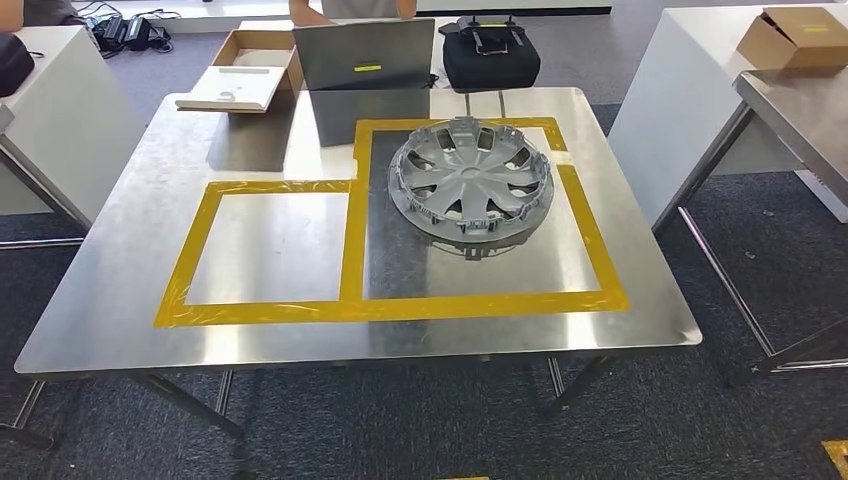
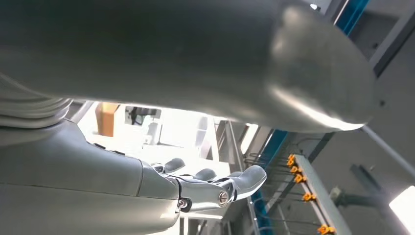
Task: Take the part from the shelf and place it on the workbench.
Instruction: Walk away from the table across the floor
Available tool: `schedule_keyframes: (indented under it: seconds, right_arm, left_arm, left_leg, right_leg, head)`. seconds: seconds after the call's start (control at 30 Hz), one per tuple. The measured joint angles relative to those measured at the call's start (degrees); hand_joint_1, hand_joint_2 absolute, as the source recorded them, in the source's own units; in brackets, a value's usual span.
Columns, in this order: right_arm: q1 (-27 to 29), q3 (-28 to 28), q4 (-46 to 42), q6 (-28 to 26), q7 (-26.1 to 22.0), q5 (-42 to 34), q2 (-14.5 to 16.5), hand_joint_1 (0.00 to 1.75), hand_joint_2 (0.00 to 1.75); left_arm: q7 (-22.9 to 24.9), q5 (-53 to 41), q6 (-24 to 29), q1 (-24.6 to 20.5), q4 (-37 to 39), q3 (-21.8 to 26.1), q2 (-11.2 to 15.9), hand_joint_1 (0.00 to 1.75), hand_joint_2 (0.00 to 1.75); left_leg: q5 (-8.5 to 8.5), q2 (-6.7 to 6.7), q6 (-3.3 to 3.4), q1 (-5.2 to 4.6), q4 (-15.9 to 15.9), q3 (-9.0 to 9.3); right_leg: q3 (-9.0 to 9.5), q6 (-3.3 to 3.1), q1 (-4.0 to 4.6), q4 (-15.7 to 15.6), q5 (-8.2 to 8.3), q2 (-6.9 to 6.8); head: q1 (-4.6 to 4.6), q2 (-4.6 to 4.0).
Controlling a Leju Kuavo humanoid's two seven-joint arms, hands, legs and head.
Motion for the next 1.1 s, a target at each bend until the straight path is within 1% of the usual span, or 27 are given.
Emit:
schedule_keyframes:
  seconds: [0.03,0.07,0.13,0.17,0.2,0.27,0.3,0.33,0.37,0.4,0.43,0.5,0.53,0.57,0.63,0.67,0.7,0.73,0.8,0.83,0.87,0.9,0.93,0.97,1.03,1.07,1.1]
  right_arm:
    - [0.0,2.0,0.1,-2.3,0.0,1.0,-0.3,0.00,0.00]
    - [-0.1,4.2,0.3,-4.4,0.0,1.9,-0.7,0.00,0.00]
    - [-0.6,9.0,1.2,-9.0,0.0,3.0,-1.6,0.00,0.00]
    - [-1.2,11.4,1.9,-11.2,0.0,3.2,-2.3,0.00,0.00]
    - [-1.7,13.6,2.6,-12.9,0.0,3.2,-2.9,0.00,0.00]
    - [-2.8,17.1,4.0,-14.9,0.0,2.6,-4.2,0.00,0.00]
    - [-3.3,18.4,4.6,-15.1,0.0,2.2,-4.7,0.00,0.00]
    - [-3.6,19.4,5.2,-15.0,0.0,1.8,-5.2,0.00,0.00]
    - [-3.8,20.2,5.7,-14.6,0.0,1.3,-5.6,0.00,0.00]
    - [-3.9,20.8,6.1,-13.9,0.0,0.8,-5.9,0.00,0.00]
    - [-4.0,21.2,6.4,-12.8,0.0,0.1,-6.1,0.00,0.00]
    - [-4.1,21.5,6.7,-9.4,0.0,-1.3,-6.3,0.00,0.00]
    - [-4.2,21.5,6.8,-7.3,0.0,-2.0,-6.3,0.00,0.00]
    - [-4.3,21.4,6.9,-5.4,0.0,-2.3,-6.3,0.00,0.00]
    - [-4.4,21.2,7.2,-2.6,0.0,-2.5,-6.2,0.00,0.00]
    - [-4.4,20.9,7.5,-1.3,0.0,-2.5,-6.1,0.00,0.00]
    - [-4.5,20.5,7.9,-0.2,0.0,-2.5,-6.1,0.00,0.00]
    - [-4.7,20.2,8.4,0.8,0.0,-2.5,-6.0,0.00,0.00]
    - [-5.2,19.6,9.6,2.1,0.0,-2.5,-5.8,0.00,0.00]
    - [-5.5,19.4,10.2,2.4,0.0,-2.4,-5.8,0.00,0.00]
    - [-5.7,19.2,10.8,2.6,0.0,-2.3,-5.7,0.00,0.00]
    - [-5.9,19.1,11.3,2.7,0.0,-2.2,-5.6,0.00,0.00]
    - [-6.2,19.0,11.7,2.8,0.0,-2.0,-5.6,0.00,0.00]
    - [-6.5,18.9,12.0,3.0,0.0,-1.9,-5.5,0.00,0.00]
    - [-6.8,18.8,12.4,3.2,0.0,-1.7,-5.4,0.00,0.00]
    - [-7.0,18.7,12.6,3.2,0.0,-1.7,-5.4,0.00,0.00]
    - [-7.2,18.6,12.8,3.3,0.0,-1.7,-5.4,0.00,0.00]
  left_arm:
    - [-0.2,0.4,-0.1,0.2,0.0,0.3,0.1,0.00,0.00]
    - [-0.4,0.7,0.0,0.4,0.0,0.6,0.2,0.00,0.00]
    - [-0.6,1.2,0.3,0.9,0.0,1.2,0.4,0.00,0.00]
    - [-0.7,1.3,0.6,1.1,0.0,1.5,0.4,0.00,0.00]
    - [-0.8,1.4,0.8,1.4,0.0,1.7,0.4,0.00,0.00]
    - [-1.1,1.5,1.0,1.6,0.0,2.1,0.3,0.00,0.00]
    - [-1.2,1.5,1.0,1.7,0.0,2.2,0.3,0.00,0.00]
    - [-1.4,1.5,1.0,1.8,0.0,2.3,0.3,0.00,0.00]
    - [-1.6,1.5,1.0,1.9,0.0,2.4,0.4,0.00,0.00]
    - [-1.8,1.5,1.0,2.0,0.0,2.5,0.4,0.00,0.00]
    - [-2.0,1.5,1.0,2.0,0.0,2.7,0.5,0.00,0.00]
    - [-2.3,1.5,0.9,2.1,0.0,2.8,0.5,0.00,0.00]
    - [-2.4,1.5,0.9,2.1,0.0,2.9,0.5,0.00,0.00]
    - [-2.4,1.5,0.9,2.1,0.0,2.9,0.5,0.00,0.00]
    - [-2.5,1.4,0.9,2.3,0.0,3.1,0.3,0.00,0.00]
    - [-2.5,1.4,0.9,2.3,0.0,3.2,0.2,0.00,0.00]
    - [-2.5,1.4,0.9,2.3,0.0,3.4,0.2,0.00,0.00]
    - [-2.4,1.4,0.9,2.2,0.0,3.5,0.1,0.00,0.00]
    - [-2.3,1.4,0.9,2.3,0.0,3.8,0.1,0.00,0.00]
    - [-2.2,1.4,0.9,2.3,0.0,3.8,0.1,0.00,0.00]
    - [-2.1,1.4,0.9,2.3,0.0,3.9,0.1,0.00,0.00]
    - [-2.0,1.4,0.9,2.3,0.0,3.9,0.1,0.00,0.00]
    - [-1.9,1.4,0.9,2.3,0.0,3.9,0.0,0.00,0.00]
    - [-1.8,1.4,0.9,2.2,0.0,4.0,-0.1,0.00,0.00]
    - [-1.7,1.4,0.9,2.0,0.0,4.1,-0.3,0.00,0.00]
    - [-1.6,1.4,0.9,2.0,-0.1,4.2,-0.4,0.00,0.00]
    - [-1.5,1.4,1.0,2.0,-0.1,4.3,-0.4,0.00,0.00]
  left_leg:
    - [0.37,0.02,-0.34,0.00,0.0,-0.17]
    - [0.77,0.03,-0.73,0.01,-0.1,-0.28]
    - [1.01,-0.10,-1.46,0.08,0.1,-0.63]
    - [0.02,-0.29,-1.77,0.11,0.9,-1.13]
    - [-1.89,-0.49,-2.05,0.16,2.8,-1.93]
    - [-7.18,-0.74,-2.45,0.35,9.4,-4.03]
    - [-8.92,-0.74,-2.62,0.41,12.7,-4.79]
    - [-9.44,-0.74,-2.75,0.46,14.8,-4.90]
    - [-8.68,-0.74,-2.83,0.51,15.1,-4.06]
    - [-7.10,-0.74,-2.87,0.57,13.3,-2.22]
    - [-5.58,-0.74,-2.87,0.66,9.8,0.53]
    - [-4.84,-0.91,-2.51,0.61,2.0,5.63]
    - [-5.15,-1.03,-2.14,0.53,-0.2,6.87]
    - [-5.45,-1.14,-1.65,0.36,-1.1,7.06]
    - [-4.74,-1.10,-0.56,0.29,-0.9,6.11]
    - [-4.21,-0.98,-0.01,0.30,-0.9,5.56]
    - [-3.59,-0.85,0.45,0.37,-1.0,4.89]
    - [-2.93,-0.72,0.77,0.41,-1.0,4.13]
    - [-1.63,-0.65,1.06,0.28,-0.9,2.46]
    - [-0.95,-0.68,1.10,0.17,-0.9,1.60]
    - [-0.28,-0.82,1.10,0.05,-0.8,0.72]
    - [0.39,-1.04,1.05,-0.10,-0.7,-0.14]
    - [1.03,-1.34,0.98,-0.24,-0.6,-0.96]
    - [1.66,-1.68,0.89,-0.29,-0.5,-1.65]
    - [2.82,-2.39,0.51,-0.39,-0.4,-2.54]
    - [3.38,-2.77,0.18,-0.27,-0.5,-2.76]
    - [3.94,-3.22,-0.22,-0.18,-0.6,-2.92]
  right_leg:
    - [1.00,-0.45,0.22,-1.8,-0.26,0.00]
    - [1.06,-0.85,0.43,-2.3,-0.19,-0.01]
    - [0.38,-1.73,0.25,-2.7,0.72,-0.13]
    - [-0.13,-2.20,0.08,-2.8,1.34,-0.22]
    - [-0.78,-2.56,-0.11,-3.0,2.02,-0.31]
    - [-2.30,-2.84,-0.12,-3.0,3.22,-0.38]
    - [-3.11,-2.79,-0.10,-2.9,3.82,-0.40]
    - [-3.93,-2.70,-0.10,-2.8,4.40,-0.44]
    - [-4.74,-2.55,-0.13,-2.7,4.95,-0.48]
    - [-5.53,-2.37,-0.18,-2.5,5.44,-0.52]
    - [-6.24,-2.13,-0.23,-2.2,5.87,-0.55]
    - [-7.25,-1.51,-0.19,-1.6,6.62,-0.58]
    - [-7.46,-1.16,-0.15,-1.4,6.99,-0.58]
    - [-7.54,-0.78,-0.12,-1.4,7.41,-0.58]
    - [-7.73,-0.02,-0.26,-1.5,8.13,-0.52]
    - [-8.12,0.33,-0.36,-1.0,7.54,-0.46]
    - [-8.76,0.61,-0.43,0.3,5.85,-0.41]
    - [-9.66,0.84,-0.48,2.8,3.28,-0.37]
    - [-11.60,1.18,-0.48,10.1,-2.39,-0.36]
    - [-12.07,1.22,-0.47,13.2,-3.73,-0.35]
    - [-11.79,1.13,-0.43,15.0,-3.80,-0.34]
    - [-10.49,0.88,-0.33,14.6,-2.70,-0.28]
    - [-8.15,0.43,-0.18,12.3,-1.12,-0.07]
    - [-4.88,-0.29,0.08,8.1,-0.10,0.73]
    - [0.92,-1.45,0.51,-0.2,-0.16,2.46]
    - [2.42,-1.76,0.75,-2.7,-0.67,3.01]
    - [2.75,-1.84,0.92,-3.5,-0.78,2.83]
  head:
    - [-0.01,0.00]
    - [-0.03,0.00]
    - [-0.01,0.00]
    - [-0.13,0.00]
    - [-0.33,0.00]
    - [-0.82,0.00]
    - [-0.95,0.00]
    - [-1.01,0.00]
    - [-1.07,0.00]
    - [-1.13,0.00]
    - [-1.20,0.00]
    - [-1.31,0.00]
    - [-1.33,0.00]
    - [-1.31,0.00]
    - [-1.23,0.00]
    - [-1.13,0.00]
    - [-0.98,0.00]
    - [-0.77,0.00]
    - [-0.39,0.00]
    - [-0.28,0.00]
    - [-0.21,0.00]
    - [-0.14,0.00]
    - [-0.08,0.00]
    - [-0.05,0.00]
    - [-0.09,0.00]
    - [-0.07,0.00]
    - [-0.02,0.00]
